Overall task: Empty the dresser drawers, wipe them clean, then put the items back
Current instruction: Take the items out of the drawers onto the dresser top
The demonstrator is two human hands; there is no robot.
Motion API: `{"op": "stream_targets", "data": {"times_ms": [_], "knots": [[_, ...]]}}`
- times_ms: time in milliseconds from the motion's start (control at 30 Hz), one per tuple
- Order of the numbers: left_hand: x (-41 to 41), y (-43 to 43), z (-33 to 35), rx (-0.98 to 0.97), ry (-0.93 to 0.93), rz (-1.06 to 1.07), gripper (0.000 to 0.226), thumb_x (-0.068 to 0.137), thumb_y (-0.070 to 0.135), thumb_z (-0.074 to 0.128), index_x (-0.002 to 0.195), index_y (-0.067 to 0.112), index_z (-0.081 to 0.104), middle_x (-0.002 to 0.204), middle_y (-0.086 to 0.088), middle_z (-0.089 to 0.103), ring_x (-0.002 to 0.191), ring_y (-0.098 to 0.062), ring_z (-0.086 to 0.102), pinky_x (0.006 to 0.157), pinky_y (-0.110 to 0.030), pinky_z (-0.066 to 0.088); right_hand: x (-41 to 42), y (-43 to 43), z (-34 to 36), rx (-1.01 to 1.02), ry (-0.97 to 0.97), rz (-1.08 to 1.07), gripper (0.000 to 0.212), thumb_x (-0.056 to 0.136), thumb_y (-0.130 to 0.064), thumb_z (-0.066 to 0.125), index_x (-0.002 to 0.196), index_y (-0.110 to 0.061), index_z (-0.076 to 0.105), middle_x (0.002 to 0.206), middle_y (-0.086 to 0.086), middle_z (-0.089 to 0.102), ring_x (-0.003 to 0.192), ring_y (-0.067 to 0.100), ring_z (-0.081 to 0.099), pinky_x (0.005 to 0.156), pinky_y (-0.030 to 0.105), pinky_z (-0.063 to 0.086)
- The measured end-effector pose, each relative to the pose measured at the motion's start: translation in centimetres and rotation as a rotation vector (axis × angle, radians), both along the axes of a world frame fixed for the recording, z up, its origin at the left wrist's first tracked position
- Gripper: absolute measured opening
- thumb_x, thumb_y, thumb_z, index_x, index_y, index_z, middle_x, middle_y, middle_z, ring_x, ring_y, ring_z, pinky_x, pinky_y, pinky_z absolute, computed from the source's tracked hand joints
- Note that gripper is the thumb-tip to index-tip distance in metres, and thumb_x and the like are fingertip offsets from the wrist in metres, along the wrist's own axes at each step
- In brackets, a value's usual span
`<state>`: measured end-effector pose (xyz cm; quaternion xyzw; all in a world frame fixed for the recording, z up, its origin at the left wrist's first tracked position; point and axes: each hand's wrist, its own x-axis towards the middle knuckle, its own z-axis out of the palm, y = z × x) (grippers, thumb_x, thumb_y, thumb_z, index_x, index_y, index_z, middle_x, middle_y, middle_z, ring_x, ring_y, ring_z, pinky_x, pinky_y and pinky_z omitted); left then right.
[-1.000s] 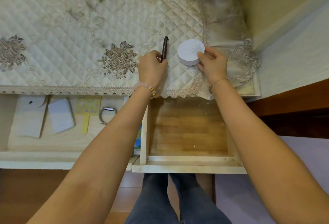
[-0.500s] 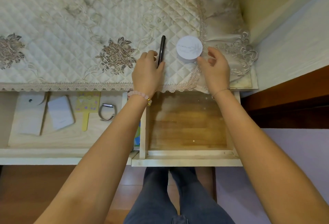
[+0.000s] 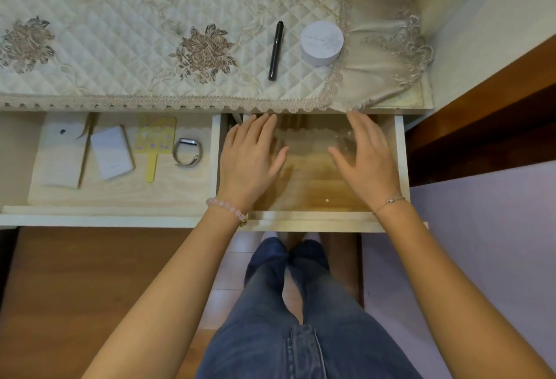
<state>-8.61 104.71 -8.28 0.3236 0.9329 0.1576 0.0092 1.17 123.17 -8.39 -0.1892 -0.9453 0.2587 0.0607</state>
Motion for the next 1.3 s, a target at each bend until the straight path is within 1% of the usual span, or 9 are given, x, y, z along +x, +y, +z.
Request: {"op": "stream_targets", "data": {"times_ms": [100, 267, 467, 533, 767, 867, 1000, 1167, 1300], "knots": [[1.9, -1.0, -0.6, -0.061, -0.027, -0.022, 0.056, 0.091, 0.043, 0.047, 0.134, 0.008, 0.046, 0.136, -0.01, 0.051, 0.128, -0.026, 0.044, 0.107, -0.043, 0.032, 2.3, -0.8, -1.1, 0.019, -0.103, 0.019, 0.065, 0.091, -0.039, 0.051, 0.145, -0.013, 0.025, 0.151, 0.006, 0.029, 0.141, 0.021, 0.023, 0.116, 0.04, 0.021], [5.0, -2.2, -1.1, -0.109, -0.046, -0.041, 0.055, 0.09, 0.043, 0.049, 0.133, 0.008, 0.047, 0.133, -0.01, 0.053, 0.127, -0.027, 0.045, 0.105, -0.044, 0.035, 4.9, -1.8, -1.8, 0.018, -0.176, 0.036, 0.066, 0.092, -0.042, 0.048, 0.146, -0.015, 0.023, 0.152, 0.004, 0.028, 0.141, 0.02, 0.021, 0.116, 0.04, 0.02], [7.7, -3.0, -1.0, -0.111, -0.074, -0.024, 0.055, 0.09, 0.043, 0.05, 0.132, 0.007, 0.049, 0.133, -0.011, 0.054, 0.127, -0.027, 0.046, 0.106, -0.044, 0.034, 6.5, -2.7, -1.2, 0.017, -0.171, 0.07, 0.063, 0.092, -0.041, 0.048, 0.145, -0.015, 0.026, 0.151, 0.003, 0.029, 0.14, 0.019, 0.024, 0.117, 0.032, 0.015], [8.3, -3.1, -0.9, -0.111, -0.069, -0.005, 0.054, 0.09, 0.042, 0.05, 0.132, 0.007, 0.049, 0.133, -0.01, 0.054, 0.127, -0.026, 0.046, 0.106, -0.043, 0.034, 6.8, -3.1, -1.1, 0.013, -0.163, 0.08, 0.062, 0.092, -0.04, 0.049, 0.144, -0.014, 0.028, 0.15, 0.003, 0.032, 0.139, 0.019, 0.025, 0.115, 0.032, 0.018], [9.7, -4.3, -0.2, -0.085, -0.048, 0.112, 0.054, 0.09, 0.042, 0.051, 0.133, 0.008, 0.048, 0.132, -0.009, 0.054, 0.126, -0.027, 0.047, 0.107, -0.043, 0.032, 6.5, -3.9, -0.8, 0.003, -0.095, 0.181, 0.058, 0.09, -0.035, 0.055, 0.139, -0.008, 0.039, 0.142, 0.007, 0.043, 0.133, 0.023, 0.037, 0.112, 0.038, 0.029], [10.1, -5.8, 0.3, -0.076, -0.041, 0.188, 0.054, 0.091, 0.042, 0.05, 0.133, 0.008, 0.048, 0.131, -0.008, 0.055, 0.126, -0.026, 0.046, 0.106, -0.044, 0.033, 5.8, -4.7, -0.4, 0.008, -0.095, 0.241, 0.057, 0.09, -0.037, 0.053, 0.138, -0.01, 0.039, 0.142, 0.006, 0.044, 0.133, 0.022, 0.038, 0.113, 0.037, 0.029], [10.3, -7.9, 0.6, -0.064, -0.036, 0.237, 0.052, 0.091, 0.041, 0.05, 0.132, 0.008, 0.049, 0.13, -0.008, 0.056, 0.125, -0.025, 0.047, 0.106, -0.044, 0.034, 4.9, -6.1, 0.1, 0.027, -0.101, 0.288, 0.057, 0.091, -0.039, 0.05, 0.14, -0.012, 0.038, 0.143, 0.005, 0.042, 0.134, 0.021, 0.035, 0.113, 0.039, 0.029], [9.8, -11.7, 0.5, -0.033, -0.05, 0.289, 0.051, 0.091, 0.039, 0.051, 0.131, 0.008, 0.049, 0.129, -0.009, 0.056, 0.125, -0.026, 0.047, 0.106, -0.044, 0.033, 4.0, -9.8, 0.4, 0.002, -0.117, 0.305, 0.055, 0.092, -0.039, 0.05, 0.139, -0.016, 0.037, 0.143, 0.002, 0.041, 0.134, 0.018, 0.034, 0.113, 0.034, 0.026], [8.6, -16.1, 0.6, -0.013, -0.048, 0.301, 0.051, 0.091, 0.041, 0.049, 0.13, 0.007, 0.051, 0.128, -0.01, 0.057, 0.124, -0.026, 0.049, 0.105, -0.045, 0.035, 3.2, -14.0, 0.7, 0.012, -0.109, 0.312, 0.054, 0.091, -0.037, 0.052, 0.139, -0.013, 0.039, 0.142, 0.004, 0.043, 0.132, 0.02, 0.038, 0.112, 0.037, 0.03]]}}
